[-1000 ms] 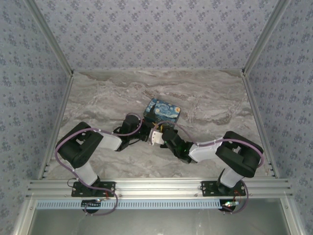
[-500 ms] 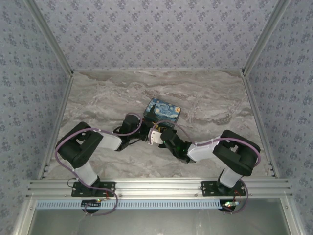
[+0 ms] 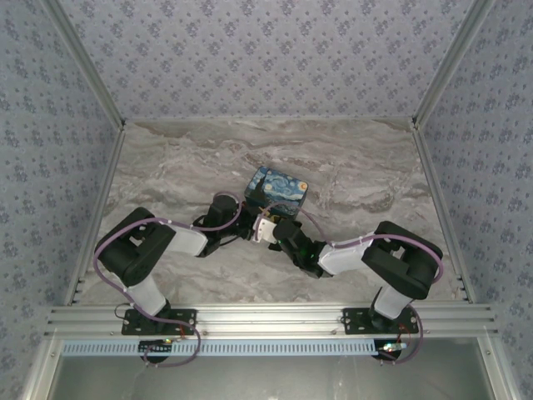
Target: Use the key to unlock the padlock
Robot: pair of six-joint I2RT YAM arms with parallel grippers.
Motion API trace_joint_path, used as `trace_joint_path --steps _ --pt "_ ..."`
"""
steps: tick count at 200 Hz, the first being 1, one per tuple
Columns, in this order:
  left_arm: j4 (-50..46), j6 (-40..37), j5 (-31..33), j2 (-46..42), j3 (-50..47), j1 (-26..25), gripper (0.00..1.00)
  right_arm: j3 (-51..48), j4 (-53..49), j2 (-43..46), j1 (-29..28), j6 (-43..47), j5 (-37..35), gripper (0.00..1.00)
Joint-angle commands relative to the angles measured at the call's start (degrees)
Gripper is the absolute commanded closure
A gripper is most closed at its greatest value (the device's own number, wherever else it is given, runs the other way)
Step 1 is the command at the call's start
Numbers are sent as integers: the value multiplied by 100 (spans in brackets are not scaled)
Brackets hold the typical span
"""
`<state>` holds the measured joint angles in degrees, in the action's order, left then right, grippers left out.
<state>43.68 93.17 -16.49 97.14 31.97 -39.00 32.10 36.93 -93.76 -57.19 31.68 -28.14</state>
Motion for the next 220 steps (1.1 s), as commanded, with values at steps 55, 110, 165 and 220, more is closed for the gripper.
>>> trace_joint_path --steps 55,110,165,220 --pt "265 78 -126 -18 86 -14 100 163 87 -110 -72 -2331 -81 100" --pt "165 57 -122 -11 108 -10 74 182 -267 46 -56 -2830 70 100" --pt "-1018 -417 -79 -819 227 257 45 138 -439 136 -16 -3873 449 100" --pt "-2376 -1001 -3 -1866 484 854 29 -118 93 146 161 -4753 1048 100"
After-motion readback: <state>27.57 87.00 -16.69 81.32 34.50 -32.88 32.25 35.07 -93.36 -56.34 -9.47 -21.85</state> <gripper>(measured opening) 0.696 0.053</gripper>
